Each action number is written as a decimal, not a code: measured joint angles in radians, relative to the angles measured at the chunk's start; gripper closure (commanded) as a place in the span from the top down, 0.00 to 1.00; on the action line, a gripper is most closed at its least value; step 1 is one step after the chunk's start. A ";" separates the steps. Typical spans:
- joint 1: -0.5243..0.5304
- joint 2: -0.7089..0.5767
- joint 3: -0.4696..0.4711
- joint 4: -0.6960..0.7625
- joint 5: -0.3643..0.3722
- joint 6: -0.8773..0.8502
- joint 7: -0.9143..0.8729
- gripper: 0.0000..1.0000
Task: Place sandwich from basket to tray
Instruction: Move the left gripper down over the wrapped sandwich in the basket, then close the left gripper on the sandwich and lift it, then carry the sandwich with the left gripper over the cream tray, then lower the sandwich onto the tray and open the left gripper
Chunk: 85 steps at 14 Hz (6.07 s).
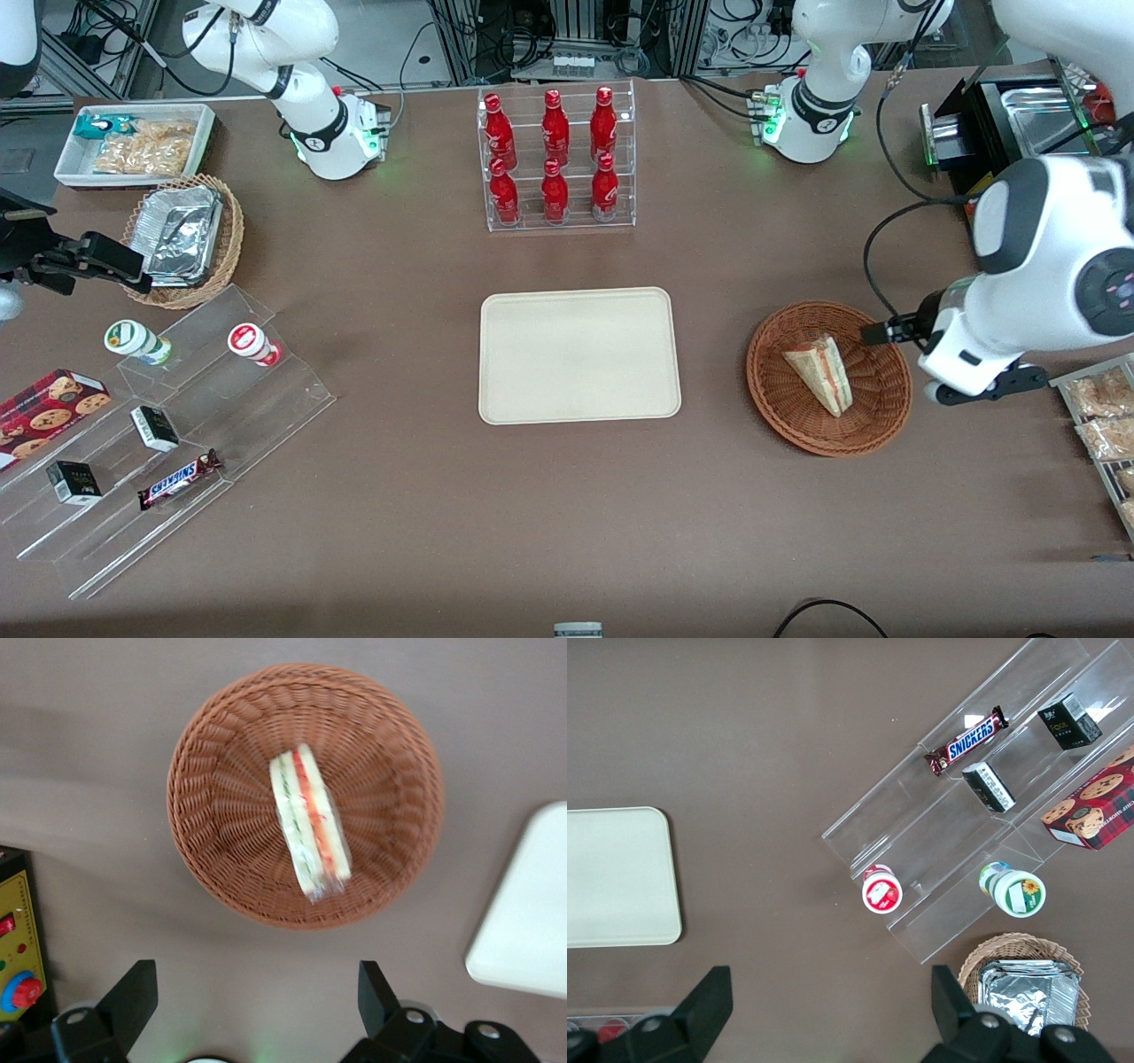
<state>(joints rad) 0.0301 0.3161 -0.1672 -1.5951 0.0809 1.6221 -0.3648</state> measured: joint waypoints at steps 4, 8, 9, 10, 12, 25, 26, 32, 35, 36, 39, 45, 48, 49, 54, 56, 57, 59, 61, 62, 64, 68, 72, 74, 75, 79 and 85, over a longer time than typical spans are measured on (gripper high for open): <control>-0.007 0.017 -0.004 -0.200 0.017 0.284 -0.169 1.00; -0.029 0.042 -0.006 -0.266 0.017 0.387 -0.296 1.00; -0.031 0.048 -0.006 -0.274 0.017 0.411 -0.313 1.00; -0.034 0.054 -0.006 -0.286 0.017 0.441 -0.322 1.00; -0.039 0.068 -0.006 -0.317 0.017 0.501 -0.331 1.00; -0.040 0.098 -0.006 -0.389 0.017 0.612 -0.374 0.53; -0.040 0.098 -0.006 -0.389 0.017 0.613 -0.375 0.40; -0.039 0.093 -0.005 -0.389 0.018 0.613 -0.370 0.14; -0.039 0.091 -0.005 -0.383 0.018 0.615 -0.368 0.12; -0.039 0.089 -0.005 -0.374 0.019 0.611 -0.363 0.12; -0.039 0.078 -0.006 -0.280 0.019 0.489 -0.314 0.12; -0.077 0.068 -0.126 -0.162 0.019 0.394 -0.188 0.12; -0.169 0.091 -0.154 -0.130 0.019 0.394 -0.190 0.08; -0.183 0.102 -0.163 -0.117 0.019 0.395 -0.189 0.08; -0.324 0.214 -0.192 -0.007 0.019 0.424 -0.231 0.09; -0.392 0.284 -0.192 0.054 0.019 0.465 -0.295 0.09; -0.415 0.317 -0.192 0.084 0.019 0.473 -0.310 0.09; -0.439 0.374 -0.192 0.136 0.019 0.476 -0.315 0.09; -0.465 0.425 -0.191 0.186 0.019 0.476 -0.324 0.10; -0.480 0.449 -0.191 0.208 0.019 0.476 -0.331 0.10; -0.509 0.483 -0.189 0.232 0.021 0.476 -0.341 0.11; -0.535 0.510 -0.187 0.241 0.060 0.476 -0.361 0.21; -0.535 0.521 -0.180 0.242 0.081 0.477 -0.364 0.41; -0.535 0.523 -0.180 0.242 0.082 0.491 -0.396 0.82; -0.535 0.525 -0.180 0.242 0.085 0.502 -0.414 1.00; -0.535 0.526 -0.179 0.248 0.107 0.506 -0.436 1.00; -0.495 0.468 -0.170 0.283 0.112 0.465 -0.442 1.00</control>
<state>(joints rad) -0.4645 0.7844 -0.3376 -1.3122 0.1925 2.0869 -0.8065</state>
